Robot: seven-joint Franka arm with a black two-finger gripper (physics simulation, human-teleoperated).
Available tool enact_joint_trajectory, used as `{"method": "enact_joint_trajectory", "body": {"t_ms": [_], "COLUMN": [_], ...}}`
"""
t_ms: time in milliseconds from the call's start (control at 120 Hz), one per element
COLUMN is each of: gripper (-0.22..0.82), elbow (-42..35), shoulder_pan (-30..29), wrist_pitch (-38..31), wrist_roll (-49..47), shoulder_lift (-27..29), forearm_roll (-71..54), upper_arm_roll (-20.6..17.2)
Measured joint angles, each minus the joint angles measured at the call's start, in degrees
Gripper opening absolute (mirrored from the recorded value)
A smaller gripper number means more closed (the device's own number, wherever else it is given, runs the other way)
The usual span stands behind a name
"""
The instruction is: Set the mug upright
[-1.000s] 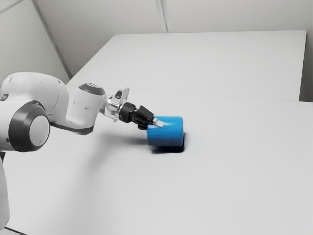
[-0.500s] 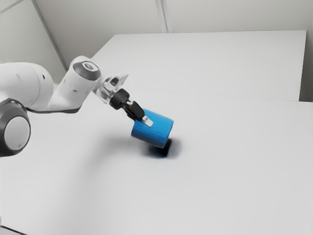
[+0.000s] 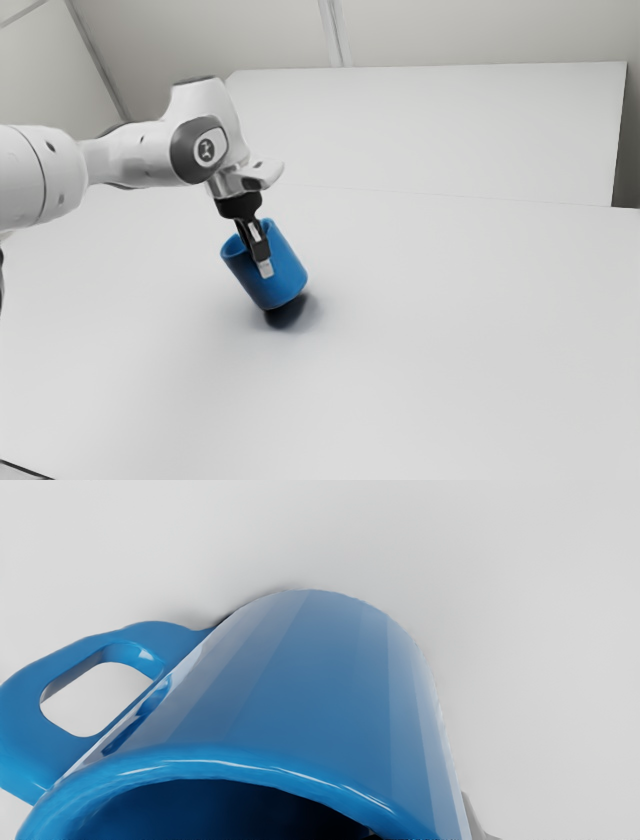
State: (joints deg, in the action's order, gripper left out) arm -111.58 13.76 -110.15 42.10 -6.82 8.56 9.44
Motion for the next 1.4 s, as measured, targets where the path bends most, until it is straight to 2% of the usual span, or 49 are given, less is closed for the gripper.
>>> {"method": "enact_joint_trajectory", "body": {"t_ms": [175,392,600,767,925,1042,1300,1333,1400], "gripper": [-0.18,-0.18,0.25,0.44,0.53,0.56,0.59,0.59,0.60], "elbow": [-4.52,-6.93,-6.79,-6.40,-5.78,-4.75,7.89,9.90,14.56], "shoulder_pan": [0.38,0.52,0.39,0.37,0.40,0.53,1.73,1.35,-3.92], "wrist_pitch": [-6.21,-10.26,-11.34,-11.35,-10.83,-9.42,0.36,1.48,4.07], "wrist_roll": [-2.61,-5.36,-5.81,-5.85,-6.19,-10.27,-21.43,-22.54,-24.56], "shoulder_lift": [0.52,1.13,0.51,0.45,1.08,4.96,7.68,7.74,7.32], "forearm_roll": [-7.25,-10.38,-10.15,-10.01,-9.42,-8.56,-7.77,-7.62,-7.11], "upper_arm_roll": [-2.01,-3.31,-3.44,-3.58,-3.67,-4.02,-3.54,-3.96,-9.18]}}
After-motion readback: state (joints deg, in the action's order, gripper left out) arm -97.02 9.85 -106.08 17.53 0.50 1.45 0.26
